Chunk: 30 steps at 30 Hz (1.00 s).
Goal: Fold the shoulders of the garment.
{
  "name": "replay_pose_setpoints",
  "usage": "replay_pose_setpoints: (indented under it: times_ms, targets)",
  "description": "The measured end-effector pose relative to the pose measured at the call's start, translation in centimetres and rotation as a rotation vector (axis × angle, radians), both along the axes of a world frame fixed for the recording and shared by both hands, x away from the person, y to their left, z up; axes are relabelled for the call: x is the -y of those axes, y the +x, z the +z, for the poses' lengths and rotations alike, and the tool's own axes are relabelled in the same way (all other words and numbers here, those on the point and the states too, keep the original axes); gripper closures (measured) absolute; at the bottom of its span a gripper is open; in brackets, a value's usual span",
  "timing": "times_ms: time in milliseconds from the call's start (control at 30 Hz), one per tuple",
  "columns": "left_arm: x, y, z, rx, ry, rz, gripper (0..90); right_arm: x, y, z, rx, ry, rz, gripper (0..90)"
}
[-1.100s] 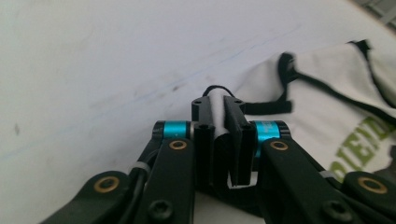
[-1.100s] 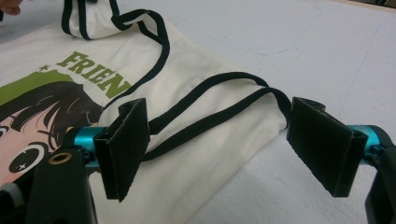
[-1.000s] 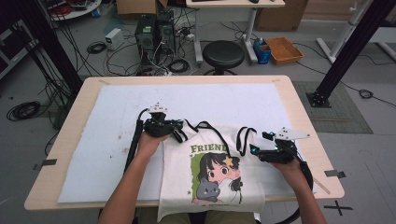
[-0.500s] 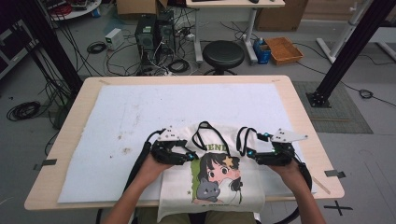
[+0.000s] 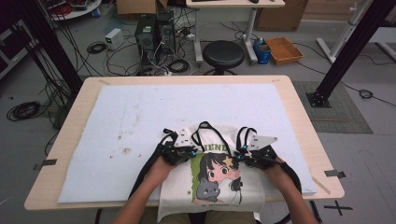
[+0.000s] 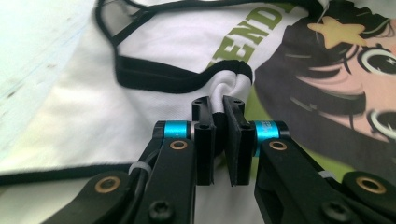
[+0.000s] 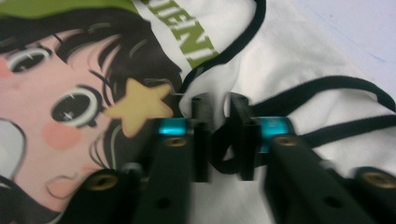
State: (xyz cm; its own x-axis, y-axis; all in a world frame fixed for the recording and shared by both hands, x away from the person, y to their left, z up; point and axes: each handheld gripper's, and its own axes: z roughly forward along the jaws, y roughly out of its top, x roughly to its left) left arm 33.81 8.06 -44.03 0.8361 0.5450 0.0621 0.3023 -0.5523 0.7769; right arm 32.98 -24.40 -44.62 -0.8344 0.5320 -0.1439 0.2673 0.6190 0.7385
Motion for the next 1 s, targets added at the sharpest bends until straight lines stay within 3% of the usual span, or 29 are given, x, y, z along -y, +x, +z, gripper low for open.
replay_pose_setpoints:
  times_ms: [33,67,100,133,233,367,400,433,467,500,533,567,600,633,667,700,733,767,800,833,933,1000]
  targets:
    - [-1.1,-0.1,0.4,-0.010,-0.019,-0.006,83.1,0.1,0.0,0.0,-0.001,-0.003,-0.002,84.5]
    - [-2.1,-0.2,0.8,-0.014,-0.024,-0.019,83.1,0.7,-0.3,0.6,0.022,0.030,-0.015,85.6]
    - [-2.8,-0.3,1.1,-0.017,-0.028,-0.032,83.1,0.7,-0.3,0.6,0.022,0.030,-0.015,85.6]
    - [-3.8,-0.4,1.5,-0.018,-0.030,-0.044,82.9,1.4,-0.7,1.3,0.038,0.072,-0.032,85.8]
    - [-6.7,-0.9,2.5,-0.037,-0.072,-0.059,82.9,2.2,-1.1,2.1,0.041,0.107,-0.056,85.8]
    - [-8.5,-1.6,2.6,-0.077,-0.102,-0.111,81.3,3.9,-2.8,3.0,0.022,0.137,-0.099,85.8]
    - [-8.7,-1.8,2.4,-0.099,-0.123,-0.132,75.3,4.1,-3.2,3.0,0.011,0.138,-0.096,85.7]
    - [-8.8,-1.8,2.2,-0.125,-0.153,-0.145,75.3,4.1,-3.2,3.0,0.011,0.138,-0.096,85.7]
    - [-8.9,-1.9,2.1,-0.136,-0.180,-0.135,56.3,4.5,-4.0,2.9,-0.025,0.146,-0.076,84.5]
    - [-9.2,-1.8,2.0,-0.138,-0.220,-0.111,47.3,4.7,-4.2,2.8,-0.068,0.154,-0.059,78.3]
    - [-9.5,-1.6,1.9,-0.140,-0.263,-0.073,47.3,4.7,-4.2,2.8,-0.068,0.154,-0.059,78.3]
    - [-9.9,-1.4,1.9,-0.137,-0.302,-0.027,41.8,4.9,-4.4,2.7,-0.086,0.160,-0.054,66.1]
    - [-10.2,-1.1,1.9,-0.121,-0.332,0.025,41.0,5.0,-4.5,2.8,-0.082,0.179,-0.067,58.1]
    - [-10.6,-0.9,1.8,-0.099,-0.351,0.075,39.5,5.1,-4.4,3.0,-0.050,0.231,-0.098,56.9]
    - [-10.8,-0.7,1.8,-0.083,-0.368,0.126,39.5,5.1,-4.4,3.0,-0.050,0.231,-0.098,56.9]
    - [-11.1,-0.4,1.8,-0.071,-0.386,0.165,39.4,4.4,-3.9,3.1,-0.038,0.221,-0.081,67.1]
    - [-11.3,-0.3,1.8,-0.059,-0.403,0.195,39.4,4.4,-3.9,3.1,-0.038,0.221,-0.081,67.1]
    - [-11.4,-0.2,1.8,-0.046,-0.418,0.219,39.4,3.0,-3.3,2.4,-0.051,0.171,-0.046,72.0]
    - [-11.6,-0.1,1.8,-0.038,-0.434,0.236,39.4,2.2,-3.0,1.8,-0.066,0.141,-0.031,78.4]
    - [-11.8,0.1,1.8,-0.033,-0.450,0.248,39.4,2.2,-3.0,1.8,-0.066,0.141,-0.031,78.4]
    - [-12.5,0.2,1.5,-0.023,-0.490,0.284,37.1,0.9,-2.6,0.2,-0.100,0.025,-0.003,81.2]
    - [-12.9,0.1,1.2,-0.016,-0.509,0.302,32.8,1.3,-2.8,0.0,-0.108,0.028,0.004,81.1]
